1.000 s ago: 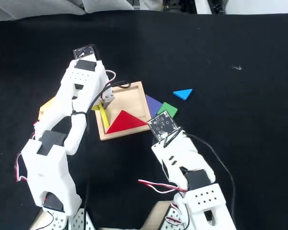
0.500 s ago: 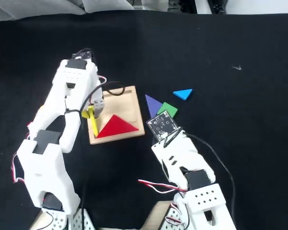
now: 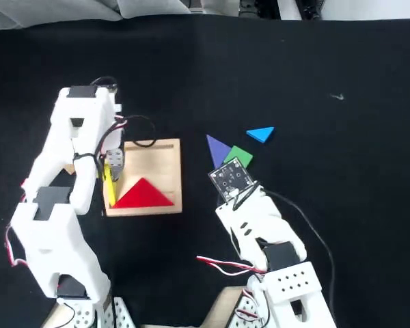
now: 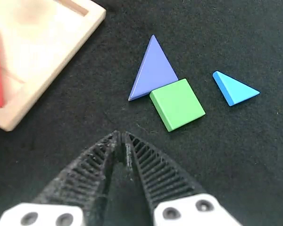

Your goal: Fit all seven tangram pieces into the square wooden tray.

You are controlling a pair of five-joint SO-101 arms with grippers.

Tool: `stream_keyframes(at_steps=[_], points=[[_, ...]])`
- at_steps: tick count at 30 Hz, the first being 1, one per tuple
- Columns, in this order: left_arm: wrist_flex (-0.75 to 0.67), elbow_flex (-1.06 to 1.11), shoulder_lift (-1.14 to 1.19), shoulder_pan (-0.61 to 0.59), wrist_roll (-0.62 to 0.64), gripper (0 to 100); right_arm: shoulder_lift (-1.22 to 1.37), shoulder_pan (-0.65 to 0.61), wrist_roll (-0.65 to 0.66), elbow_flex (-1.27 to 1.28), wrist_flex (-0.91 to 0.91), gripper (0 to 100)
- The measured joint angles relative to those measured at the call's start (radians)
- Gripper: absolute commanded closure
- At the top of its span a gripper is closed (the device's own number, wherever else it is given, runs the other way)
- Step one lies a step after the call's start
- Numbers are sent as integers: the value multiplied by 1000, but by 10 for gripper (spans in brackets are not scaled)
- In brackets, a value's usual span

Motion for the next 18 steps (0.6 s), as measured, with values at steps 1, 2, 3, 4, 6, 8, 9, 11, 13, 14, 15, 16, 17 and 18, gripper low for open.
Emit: stream_keyframes(at_steps=[1, 2, 3, 4, 6, 8, 9, 11, 13, 14, 15, 16, 17, 18], points=[[2, 0, -12, -5, -5, 959, 0, 0, 0, 0, 0, 986], [6, 2, -28, -5, -6, 939, 0, 0, 0, 0, 0, 986], [8, 2, -44, -5, -8, 908, 0, 0, 0, 0, 0, 986], [11, 2, -63, -5, -8, 877, 0, 0, 0, 0, 0, 986], [11, 2, -84, -6, -8, 838, 0, 0, 0, 0, 0, 986], [11, 2, -86, -8, -8, 841, 0, 0, 0, 0, 0, 986], [11, 2, -84, -8, -8, 840, 0, 0, 0, 0, 0, 986], [11, 2, -83, -8, -8, 839, 0, 0, 0, 0, 0, 986], [11, 2, -66, -8, -8, 839, 0, 0, 0, 0, 0, 986], [6, 2, -55, -8, -8, 840, 0, 0, 0, 0, 0, 986], [-8, 2, -51, -8, -8, 841, 0, 0, 0, 0, 0, 986], [-17, 2, -49, -8, -8, 841, 0, 0, 0, 0, 0, 986], [-21, 2, -48, -8, -8, 841, 0, 0, 0, 0, 0, 986], [-21, 2, -46, -8, -8, 841, 0, 0, 0, 0, 0, 986]])
